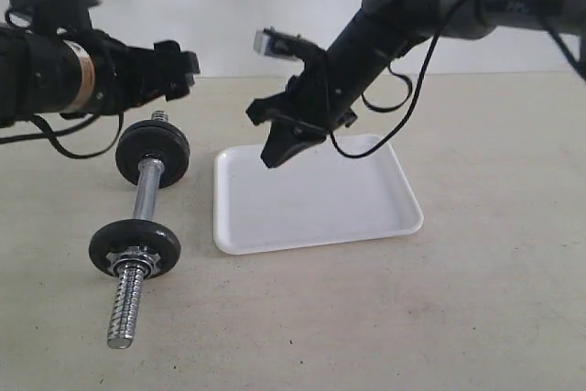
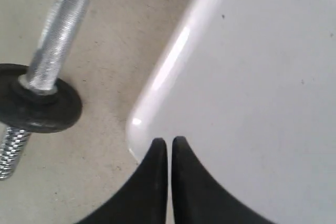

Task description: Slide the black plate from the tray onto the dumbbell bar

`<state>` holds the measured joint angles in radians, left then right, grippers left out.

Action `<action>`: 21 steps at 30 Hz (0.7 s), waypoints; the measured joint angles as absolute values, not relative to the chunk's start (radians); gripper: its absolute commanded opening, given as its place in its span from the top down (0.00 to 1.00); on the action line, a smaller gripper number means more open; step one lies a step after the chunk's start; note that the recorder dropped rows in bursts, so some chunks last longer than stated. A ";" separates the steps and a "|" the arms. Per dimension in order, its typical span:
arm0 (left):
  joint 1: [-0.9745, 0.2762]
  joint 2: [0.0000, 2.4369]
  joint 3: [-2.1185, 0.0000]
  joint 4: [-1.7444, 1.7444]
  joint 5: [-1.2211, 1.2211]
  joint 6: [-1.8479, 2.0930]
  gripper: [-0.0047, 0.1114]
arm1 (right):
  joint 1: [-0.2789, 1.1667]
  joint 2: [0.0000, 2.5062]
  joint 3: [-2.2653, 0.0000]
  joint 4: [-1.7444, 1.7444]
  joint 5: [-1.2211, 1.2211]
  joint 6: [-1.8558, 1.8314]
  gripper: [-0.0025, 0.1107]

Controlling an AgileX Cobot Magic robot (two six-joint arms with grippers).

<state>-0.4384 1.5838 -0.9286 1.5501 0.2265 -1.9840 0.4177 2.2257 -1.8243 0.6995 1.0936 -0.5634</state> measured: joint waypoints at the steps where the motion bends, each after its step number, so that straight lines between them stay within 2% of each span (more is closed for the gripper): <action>1: -0.438 1.553 -0.929 1.550 0.227 -1.976 0.26 | 0.418 2.196 -1.824 0.700 1.096 -0.566 0.98; 12: -0.438 1.182 -0.929 1.393 0.252 -1.707 0.29 | 0.418 1.856 -1.824 0.704 1.139 -0.573 0.98; 18: -0.438 0.986 -0.929 1.129 0.406 -1.351 0.30 | 0.418 1.714 -1.824 0.705 1.201 -0.574 0.98; 21: -0.438 0.890 -0.929 1.016 0.517 -1.185 0.33 | 0.418 1.656 -1.824 0.705 1.210 -0.572 0.98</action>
<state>-0.4384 0.8903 -0.9286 1.0159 0.5175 -1.1848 0.4177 1.6556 -1.8243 0.7054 1.2100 -0.5720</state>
